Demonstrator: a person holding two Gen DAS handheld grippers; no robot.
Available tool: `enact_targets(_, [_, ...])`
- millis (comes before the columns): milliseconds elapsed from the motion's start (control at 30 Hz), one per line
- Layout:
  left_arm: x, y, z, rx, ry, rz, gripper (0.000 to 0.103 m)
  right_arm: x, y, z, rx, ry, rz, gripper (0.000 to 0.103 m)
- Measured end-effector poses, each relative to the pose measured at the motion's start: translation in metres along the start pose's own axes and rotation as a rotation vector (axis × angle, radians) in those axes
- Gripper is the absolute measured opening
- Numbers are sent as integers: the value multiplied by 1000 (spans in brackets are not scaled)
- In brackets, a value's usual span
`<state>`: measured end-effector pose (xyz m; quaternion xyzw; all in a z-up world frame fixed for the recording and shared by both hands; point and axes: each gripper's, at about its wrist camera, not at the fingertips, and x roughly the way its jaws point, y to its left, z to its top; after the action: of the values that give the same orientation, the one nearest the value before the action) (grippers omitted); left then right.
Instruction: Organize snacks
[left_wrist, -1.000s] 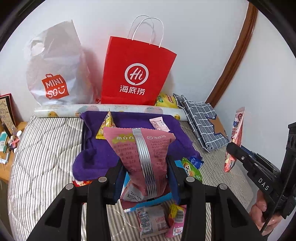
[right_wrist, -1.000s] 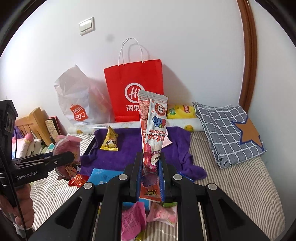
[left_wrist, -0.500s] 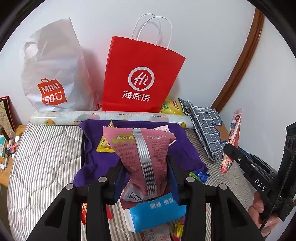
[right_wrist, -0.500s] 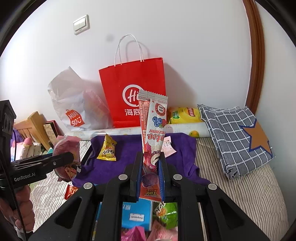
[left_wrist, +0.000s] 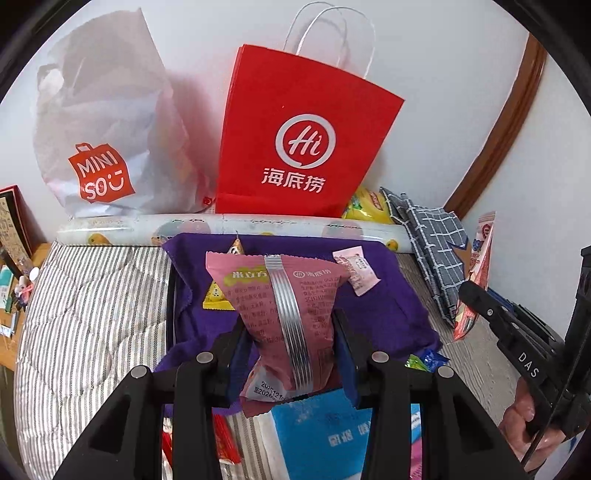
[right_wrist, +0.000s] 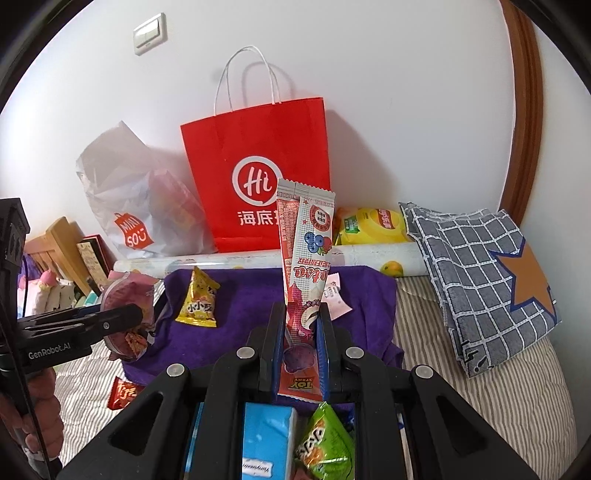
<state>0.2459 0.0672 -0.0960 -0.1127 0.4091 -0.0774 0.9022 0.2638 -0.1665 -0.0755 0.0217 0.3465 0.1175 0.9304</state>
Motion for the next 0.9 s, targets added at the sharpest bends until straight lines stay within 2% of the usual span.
enact_targets(500, [36, 24, 9, -19, 48, 32, 40, 52, 0, 3, -22, 70, -19, 16])
enact_targets(900, [64, 50, -1, -72, 93, 66, 40, 99, -8, -11, -6, 198, -39, 16])
